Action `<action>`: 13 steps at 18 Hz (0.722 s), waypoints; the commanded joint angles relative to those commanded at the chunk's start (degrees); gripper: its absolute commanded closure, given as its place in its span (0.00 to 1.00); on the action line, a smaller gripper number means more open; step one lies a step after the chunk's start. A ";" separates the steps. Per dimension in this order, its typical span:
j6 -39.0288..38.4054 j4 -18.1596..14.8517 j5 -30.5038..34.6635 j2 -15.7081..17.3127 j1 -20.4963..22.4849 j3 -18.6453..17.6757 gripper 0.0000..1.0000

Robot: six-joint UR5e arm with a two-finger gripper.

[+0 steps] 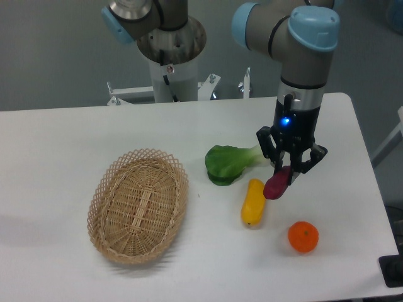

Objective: Place the sweet potato in the basket
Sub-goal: 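Lift the purple sweet potato held in the gripper off the table, then carry the sweet potato over to the wicker basket and lower it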

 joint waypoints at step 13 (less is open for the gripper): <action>-12.65 0.35 0.79 1.32 -9.31 -1.05 0.75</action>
